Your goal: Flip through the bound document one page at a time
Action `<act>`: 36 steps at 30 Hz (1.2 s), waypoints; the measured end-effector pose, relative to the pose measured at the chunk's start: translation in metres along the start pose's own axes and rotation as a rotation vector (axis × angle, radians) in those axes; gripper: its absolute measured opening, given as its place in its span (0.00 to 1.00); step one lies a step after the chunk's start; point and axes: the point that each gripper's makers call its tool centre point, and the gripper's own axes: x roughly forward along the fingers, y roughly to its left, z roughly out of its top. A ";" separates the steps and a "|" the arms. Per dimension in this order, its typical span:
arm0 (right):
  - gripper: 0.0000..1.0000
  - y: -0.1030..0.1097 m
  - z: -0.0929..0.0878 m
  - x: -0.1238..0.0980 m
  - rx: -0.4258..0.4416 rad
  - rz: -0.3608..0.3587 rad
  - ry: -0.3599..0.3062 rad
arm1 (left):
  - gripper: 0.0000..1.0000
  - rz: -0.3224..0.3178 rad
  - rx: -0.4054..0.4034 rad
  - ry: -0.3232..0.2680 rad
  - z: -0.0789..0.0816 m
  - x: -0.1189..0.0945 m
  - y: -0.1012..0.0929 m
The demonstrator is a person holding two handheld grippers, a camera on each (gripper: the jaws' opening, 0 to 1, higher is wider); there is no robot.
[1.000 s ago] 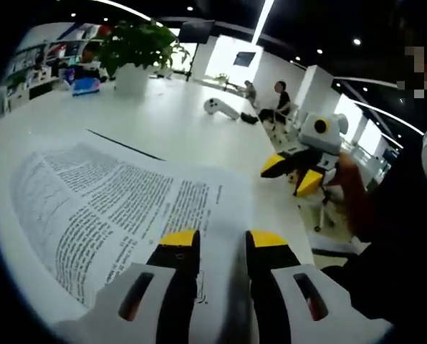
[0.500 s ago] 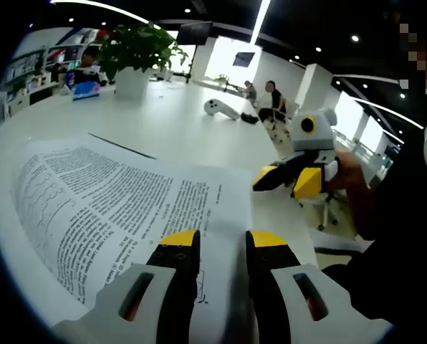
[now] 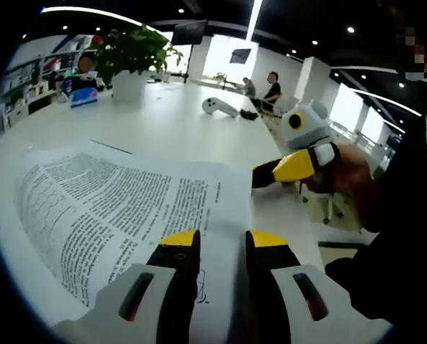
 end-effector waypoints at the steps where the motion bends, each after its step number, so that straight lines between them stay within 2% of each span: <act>1: 0.29 -0.001 -0.002 0.002 -0.001 -0.007 0.004 | 0.28 0.001 0.003 0.001 0.000 0.000 0.000; 6: 0.23 -0.002 -0.010 0.012 -0.026 -0.032 0.033 | 0.28 0.001 0.008 -0.004 0.000 0.000 0.000; 9: 0.18 -0.004 -0.011 0.016 -0.024 -0.043 0.027 | 0.28 0.006 0.021 0.002 -0.001 0.000 -0.001; 14: 0.17 -0.004 -0.008 0.022 -0.013 -0.057 0.012 | 0.27 0.021 0.051 0.013 -0.001 0.002 -0.002; 18: 0.11 -0.009 -0.007 0.025 -0.051 -0.089 0.027 | 0.27 0.028 0.077 0.023 -0.001 0.004 -0.002; 20: 0.06 -0.015 -0.010 0.024 -0.109 -0.127 0.049 | 0.27 0.027 0.080 0.023 0.000 0.004 -0.002; 36: 0.02 -0.018 -0.011 0.023 -0.108 -0.163 0.027 | 0.26 0.046 0.101 0.013 -0.001 0.005 -0.004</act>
